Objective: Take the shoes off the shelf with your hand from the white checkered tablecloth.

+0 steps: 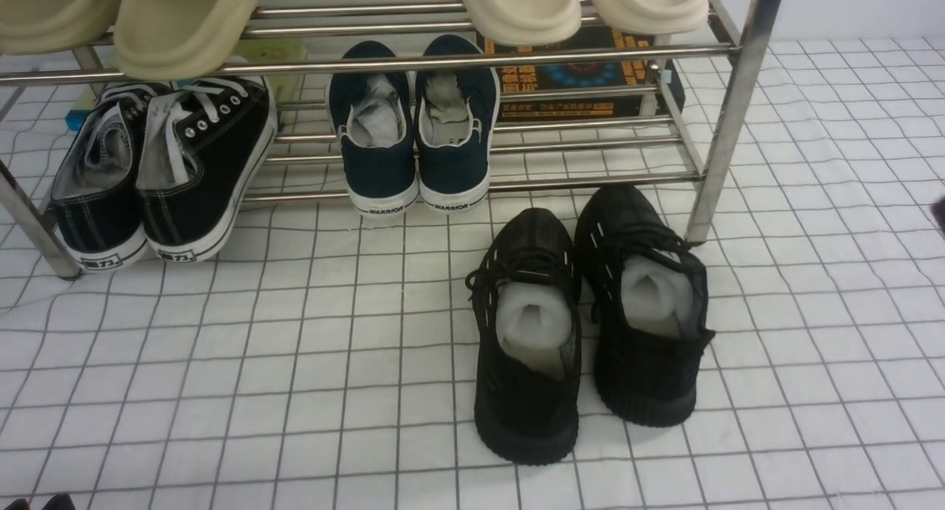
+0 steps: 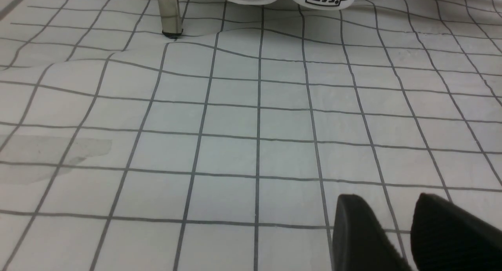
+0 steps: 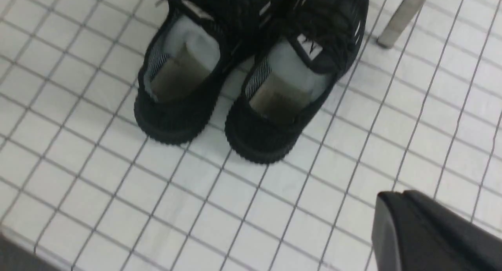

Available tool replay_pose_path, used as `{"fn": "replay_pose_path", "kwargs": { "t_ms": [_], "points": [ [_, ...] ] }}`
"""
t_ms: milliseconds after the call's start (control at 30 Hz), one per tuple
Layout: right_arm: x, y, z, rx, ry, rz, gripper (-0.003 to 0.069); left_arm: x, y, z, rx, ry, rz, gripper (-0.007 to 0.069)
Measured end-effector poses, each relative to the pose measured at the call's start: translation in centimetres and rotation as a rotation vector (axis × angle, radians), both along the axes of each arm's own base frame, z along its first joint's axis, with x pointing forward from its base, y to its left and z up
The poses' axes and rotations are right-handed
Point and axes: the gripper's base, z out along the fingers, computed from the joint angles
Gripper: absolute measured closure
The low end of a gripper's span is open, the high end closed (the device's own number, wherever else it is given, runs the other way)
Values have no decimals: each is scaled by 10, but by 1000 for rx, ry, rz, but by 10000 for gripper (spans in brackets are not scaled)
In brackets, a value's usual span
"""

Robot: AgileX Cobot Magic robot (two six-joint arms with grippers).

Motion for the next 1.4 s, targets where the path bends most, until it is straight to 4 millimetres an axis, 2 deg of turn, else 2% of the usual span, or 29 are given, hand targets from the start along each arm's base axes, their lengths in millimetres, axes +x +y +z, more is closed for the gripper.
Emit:
{"fn": "replay_pose_path", "kwargs": {
  "t_ms": [133,167,200,233,267,367,467,667,1233,1400],
  "points": [
    [-37,-21,-31,182,-299,-5,674,0,0,0,0,0,0,384],
    [-36,-20,-34,183,-301,-5,674,0,0,0,0,0,0,384],
    [-44,-25,-56,236,-382,-7,674,0,0,0,0,0,0,384],
    [-44,-25,-57,250,-406,-6,674,0,0,0,0,0,0,384],
    [-48,-27,-71,281,-459,-5,674,0,0,0,0,0,0,384],
    [-50,-27,-92,323,-533,-4,673,0,0,0,0,0,0,384],
    [-48,-26,-98,353,-590,-1,673,0,0,0,0,0,0,384],
    [-47,-26,-96,375,-628,-1,670,0,0,0,0,0,0,384],
    [-47,-26,-96,373,-631,1,664,0,0,0,0,0,0,386],
    [-48,-27,-107,363,-613,0,660,0,0,0,0,0,0,384]
  ]
}}
